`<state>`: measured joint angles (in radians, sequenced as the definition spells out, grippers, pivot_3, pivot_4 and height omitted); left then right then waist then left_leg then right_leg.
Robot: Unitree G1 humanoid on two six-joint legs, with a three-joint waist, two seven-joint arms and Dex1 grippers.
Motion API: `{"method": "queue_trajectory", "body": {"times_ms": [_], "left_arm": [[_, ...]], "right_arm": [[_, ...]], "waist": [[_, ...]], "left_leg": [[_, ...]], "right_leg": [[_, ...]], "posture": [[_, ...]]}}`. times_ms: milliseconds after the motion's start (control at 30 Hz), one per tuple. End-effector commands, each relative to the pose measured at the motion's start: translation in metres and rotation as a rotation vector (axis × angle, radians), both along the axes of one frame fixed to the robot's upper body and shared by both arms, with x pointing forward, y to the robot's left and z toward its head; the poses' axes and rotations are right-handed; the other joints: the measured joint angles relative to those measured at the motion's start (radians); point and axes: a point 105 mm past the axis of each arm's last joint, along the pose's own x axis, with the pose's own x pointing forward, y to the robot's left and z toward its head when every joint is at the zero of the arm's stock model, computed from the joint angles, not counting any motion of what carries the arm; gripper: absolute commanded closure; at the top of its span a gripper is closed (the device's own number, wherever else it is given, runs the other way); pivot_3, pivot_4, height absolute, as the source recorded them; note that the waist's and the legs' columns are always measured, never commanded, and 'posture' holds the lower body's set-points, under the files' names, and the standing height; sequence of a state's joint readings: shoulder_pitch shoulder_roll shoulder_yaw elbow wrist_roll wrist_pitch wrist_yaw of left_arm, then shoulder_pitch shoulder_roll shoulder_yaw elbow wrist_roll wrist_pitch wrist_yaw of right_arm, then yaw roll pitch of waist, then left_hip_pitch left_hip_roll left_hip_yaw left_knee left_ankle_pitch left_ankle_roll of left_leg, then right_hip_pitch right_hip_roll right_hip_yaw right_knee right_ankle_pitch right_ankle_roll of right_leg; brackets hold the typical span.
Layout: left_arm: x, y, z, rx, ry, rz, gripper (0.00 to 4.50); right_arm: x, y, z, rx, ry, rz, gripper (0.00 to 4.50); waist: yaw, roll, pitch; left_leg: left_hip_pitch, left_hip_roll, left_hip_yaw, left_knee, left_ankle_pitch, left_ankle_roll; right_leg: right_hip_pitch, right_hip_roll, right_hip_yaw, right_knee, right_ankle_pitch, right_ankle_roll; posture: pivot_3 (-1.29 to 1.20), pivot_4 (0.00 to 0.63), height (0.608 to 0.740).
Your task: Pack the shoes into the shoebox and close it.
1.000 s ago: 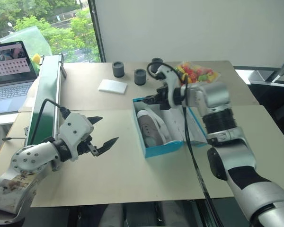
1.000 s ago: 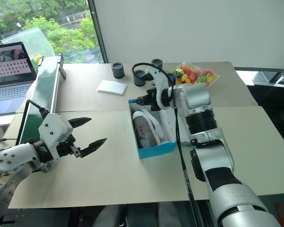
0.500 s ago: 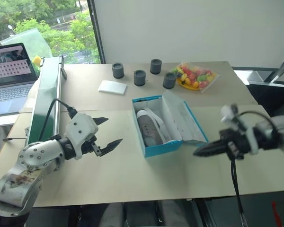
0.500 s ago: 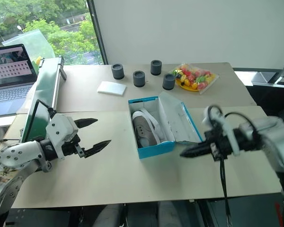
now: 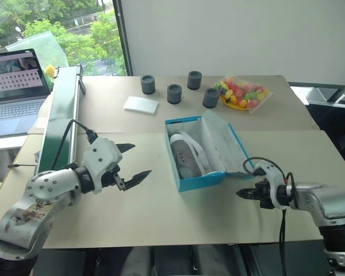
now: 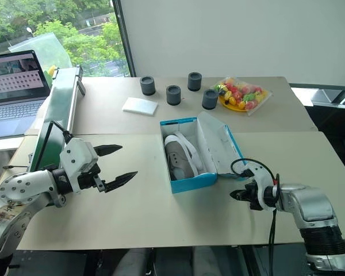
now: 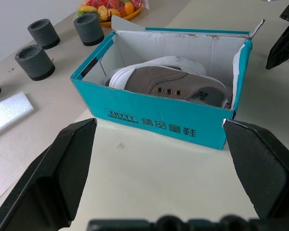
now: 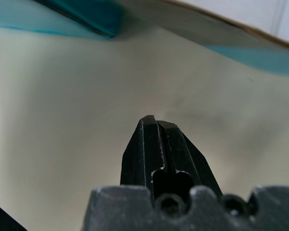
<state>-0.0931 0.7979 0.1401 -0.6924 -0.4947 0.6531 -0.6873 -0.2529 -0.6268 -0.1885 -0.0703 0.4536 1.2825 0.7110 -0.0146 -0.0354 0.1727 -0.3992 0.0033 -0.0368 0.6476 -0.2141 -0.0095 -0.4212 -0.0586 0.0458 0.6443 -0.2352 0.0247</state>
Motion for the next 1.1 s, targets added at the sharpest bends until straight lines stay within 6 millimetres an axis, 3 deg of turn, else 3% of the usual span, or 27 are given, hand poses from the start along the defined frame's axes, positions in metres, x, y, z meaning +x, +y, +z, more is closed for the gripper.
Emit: {"method": "queue_trajectory", "body": {"times_ms": [33, 133, 267, 433, 733, 967, 1100], "left_arm": [[-0.001, -0.002, 0.010, 0.011, -0.044, -0.026, 0.00], [0.000, -0.003, 0.011, 0.012, -0.045, -0.034, 0.00], [0.003, -0.003, 0.014, 0.013, -0.054, -0.040, 0.00], [0.005, -0.002, 0.018, 0.018, -0.063, -0.040, 0.00], [0.005, -0.001, 0.024, 0.033, -0.074, -0.046, 0.00], [0.007, 0.000, 0.027, 0.043, -0.076, -0.050, 0.00], [0.008, 0.001, 0.027, 0.047, -0.075, -0.051, 0.00]], "right_arm": [[-0.007, 0.004, 0.001, 0.252, 0.107, -0.171, 4.46], [-0.004, 0.020, 0.004, 0.485, 0.119, -0.256, 4.46], [0.010, 0.026, -0.004, 0.591, 0.077, -0.449, 4.46], [0.019, 0.026, -0.011, 0.567, -0.008, -0.591, 4.46], [0.027, 0.006, -0.033, 0.479, -0.094, -0.839, 4.46], [0.032, 0.002, -0.046, 0.520, -0.115, -0.996, 4.46], [0.043, 0.004, -0.037, 0.652, -0.176, -1.061, 4.46]], "waist": [[-0.001, 0.000, 0.000], [-0.004, 0.000, 0.000], [-0.005, 0.001, 0.000], [-0.010, 0.001, 0.000], [-0.019, -0.002, -0.003], [-0.022, -0.005, -0.006], [-0.023, -0.009, -0.009]], "left_leg": [[0.000, 0.000, 0.000, 0.000, 0.000, 0.000], [0.000, 0.000, 0.000, 0.000, 0.000, 0.000], [0.001, 0.000, 0.000, 0.000, 0.000, 0.000], [0.001, 0.000, 0.000, 0.000, 0.000, 0.000], [0.004, 0.000, 0.000, 0.000, 0.000, 0.000], [0.016, 0.002, 0.000, -0.001, 0.000, 0.000], [0.016, 0.004, -0.001, -0.001, 0.000, 0.000]], "right_leg": [[0.000, 0.000, 0.000, 0.000, 0.000, 0.000], [0.000, 0.000, 0.000, 0.001, 0.000, 0.000], [0.000, 0.000, 0.000, 0.001, 0.000, 0.000], [0.000, 0.000, 0.000, 0.001, 0.000, 0.000], [0.004, 0.000, 0.000, 0.001, 0.000, 0.000], [0.018, 0.000, -0.001, -0.005, -0.004, 0.008], [0.019, 0.000, -0.001, -0.005, -0.004, 0.008]], "posture": [[0.00, 0.150, 0.728], [0.00, 0.150, 0.728], [0.00, 0.150, 0.728], [0.00, 0.150, 0.728], [0.00, 0.150, 0.728], [0.00, 0.150, 0.728], [0.00, 0.150, 0.728]]}}
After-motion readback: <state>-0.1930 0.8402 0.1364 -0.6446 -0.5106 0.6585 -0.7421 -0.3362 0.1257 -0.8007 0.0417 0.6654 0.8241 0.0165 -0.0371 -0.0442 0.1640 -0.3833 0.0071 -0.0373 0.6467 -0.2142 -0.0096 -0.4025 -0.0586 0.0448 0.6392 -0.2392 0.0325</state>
